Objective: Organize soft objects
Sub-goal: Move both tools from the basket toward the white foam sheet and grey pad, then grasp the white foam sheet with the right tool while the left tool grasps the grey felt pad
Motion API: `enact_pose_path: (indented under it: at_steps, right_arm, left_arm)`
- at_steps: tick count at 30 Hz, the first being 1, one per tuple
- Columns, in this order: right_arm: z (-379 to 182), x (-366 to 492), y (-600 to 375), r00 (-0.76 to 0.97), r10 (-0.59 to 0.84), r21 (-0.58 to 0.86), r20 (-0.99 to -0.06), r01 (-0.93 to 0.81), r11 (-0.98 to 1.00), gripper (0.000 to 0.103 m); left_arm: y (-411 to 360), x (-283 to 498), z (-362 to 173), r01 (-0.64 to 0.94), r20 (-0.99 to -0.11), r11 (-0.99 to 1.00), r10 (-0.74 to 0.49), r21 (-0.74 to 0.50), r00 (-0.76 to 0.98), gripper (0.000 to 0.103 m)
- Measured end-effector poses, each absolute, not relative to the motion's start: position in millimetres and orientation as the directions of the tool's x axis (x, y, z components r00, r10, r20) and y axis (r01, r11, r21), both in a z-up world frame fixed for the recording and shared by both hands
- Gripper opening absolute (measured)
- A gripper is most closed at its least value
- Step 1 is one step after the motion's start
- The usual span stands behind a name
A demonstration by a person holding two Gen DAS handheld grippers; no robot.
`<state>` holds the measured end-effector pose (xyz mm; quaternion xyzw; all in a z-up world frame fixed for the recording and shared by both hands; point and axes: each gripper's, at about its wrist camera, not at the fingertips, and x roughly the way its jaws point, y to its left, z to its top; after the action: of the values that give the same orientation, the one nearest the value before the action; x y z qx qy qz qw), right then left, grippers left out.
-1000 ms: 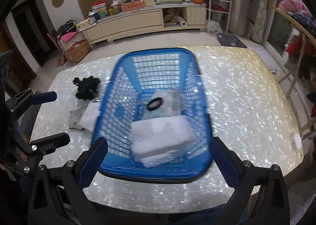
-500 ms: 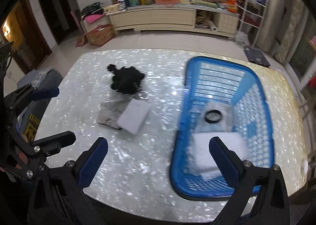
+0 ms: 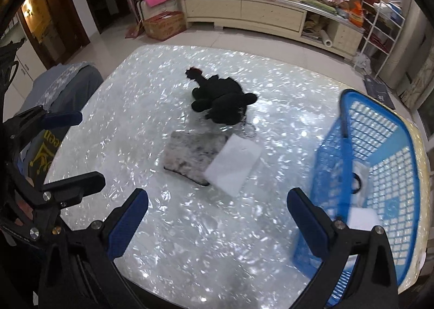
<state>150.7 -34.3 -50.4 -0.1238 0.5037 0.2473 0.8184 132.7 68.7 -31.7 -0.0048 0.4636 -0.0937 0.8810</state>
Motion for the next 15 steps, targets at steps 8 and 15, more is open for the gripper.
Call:
enact_pose_path:
  at_steps: [8, 15]
  right_arm:
    - [-85.9, 174.0, -12.9, 0.293, 0.265, 0.093, -0.919, -0.491, 0.866, 0.102]
    - [-115.8, 202.8, -16.0, 0.228, 0.254, 0.152, -0.94, -0.387, 0.91, 0.102]
  left_arm:
    - [86.6, 142.1, -66.0, 0.129, -0.845, 0.986, -0.157, -0.105, 0.511, 0.103]
    - [100.5, 161.7, -96.3, 0.101, -0.873, 0.986, -0.163, -0.131, 0.459, 0.103]
